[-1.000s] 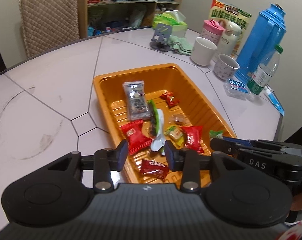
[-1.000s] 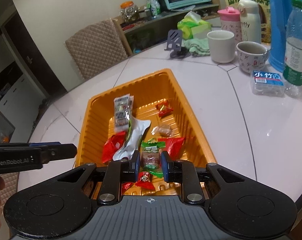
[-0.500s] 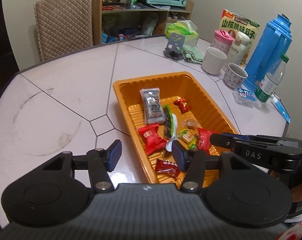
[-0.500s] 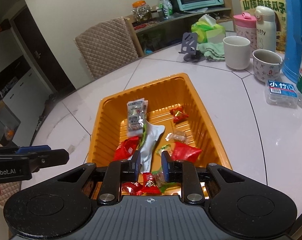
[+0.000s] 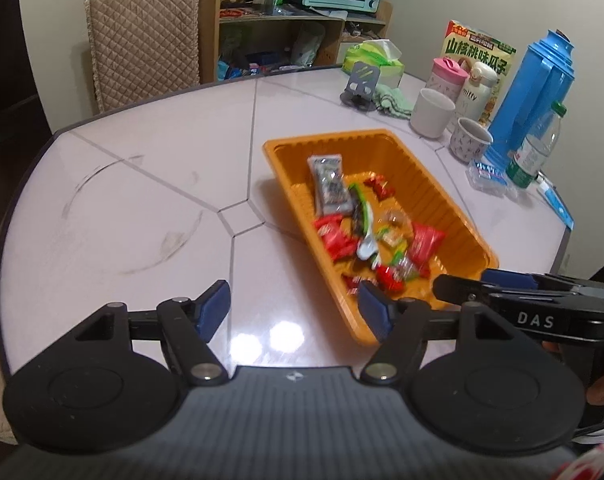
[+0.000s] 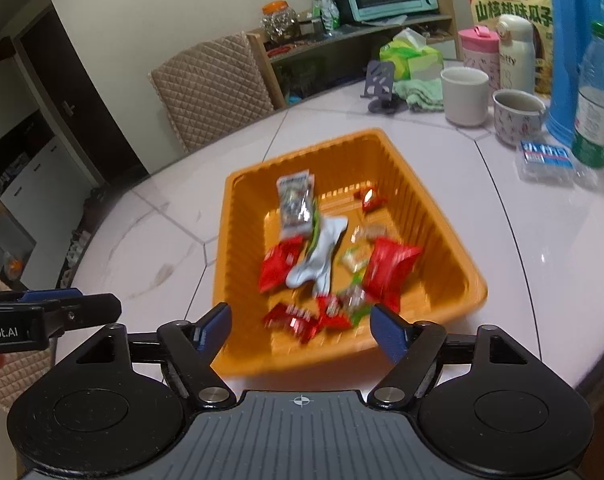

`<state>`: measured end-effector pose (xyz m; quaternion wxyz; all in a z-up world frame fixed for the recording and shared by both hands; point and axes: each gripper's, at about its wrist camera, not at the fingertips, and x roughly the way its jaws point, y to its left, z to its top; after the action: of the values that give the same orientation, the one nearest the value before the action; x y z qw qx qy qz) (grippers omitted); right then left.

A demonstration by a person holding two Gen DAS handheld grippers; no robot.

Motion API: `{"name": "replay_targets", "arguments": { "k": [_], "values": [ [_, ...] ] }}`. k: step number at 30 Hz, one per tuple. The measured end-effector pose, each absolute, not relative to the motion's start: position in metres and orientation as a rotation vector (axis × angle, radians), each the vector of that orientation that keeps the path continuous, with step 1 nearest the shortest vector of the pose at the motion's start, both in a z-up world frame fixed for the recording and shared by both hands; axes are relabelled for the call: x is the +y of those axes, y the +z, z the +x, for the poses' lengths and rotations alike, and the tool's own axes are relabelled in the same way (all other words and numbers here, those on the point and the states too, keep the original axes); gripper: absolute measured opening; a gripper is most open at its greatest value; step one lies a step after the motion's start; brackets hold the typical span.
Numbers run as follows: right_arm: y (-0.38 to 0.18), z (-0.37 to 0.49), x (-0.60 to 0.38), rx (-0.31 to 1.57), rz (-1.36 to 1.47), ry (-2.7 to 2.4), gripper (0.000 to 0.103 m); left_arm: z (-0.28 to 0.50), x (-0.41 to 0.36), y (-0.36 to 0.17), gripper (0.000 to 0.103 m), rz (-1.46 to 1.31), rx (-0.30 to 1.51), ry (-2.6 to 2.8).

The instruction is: Organize snacks

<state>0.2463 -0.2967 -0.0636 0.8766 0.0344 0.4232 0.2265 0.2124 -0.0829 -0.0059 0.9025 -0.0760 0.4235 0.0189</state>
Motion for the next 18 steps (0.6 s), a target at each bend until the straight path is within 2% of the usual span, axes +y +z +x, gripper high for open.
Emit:
{"name": "replay_targets", "arguments": {
  "k": [7,18],
  "values": [
    [-0.061,0.194,-0.276,0.928,0.056,0.452,0.085,0.163,-0.060,-0.002,0.073,-0.143,0.903,0.071],
    [-0.053,0.123,-0.246,0.929,0.038,0.470,0.086,0.086,-0.035,0.000,0.076,-0.165,0.930,0.106]
  ]
}}
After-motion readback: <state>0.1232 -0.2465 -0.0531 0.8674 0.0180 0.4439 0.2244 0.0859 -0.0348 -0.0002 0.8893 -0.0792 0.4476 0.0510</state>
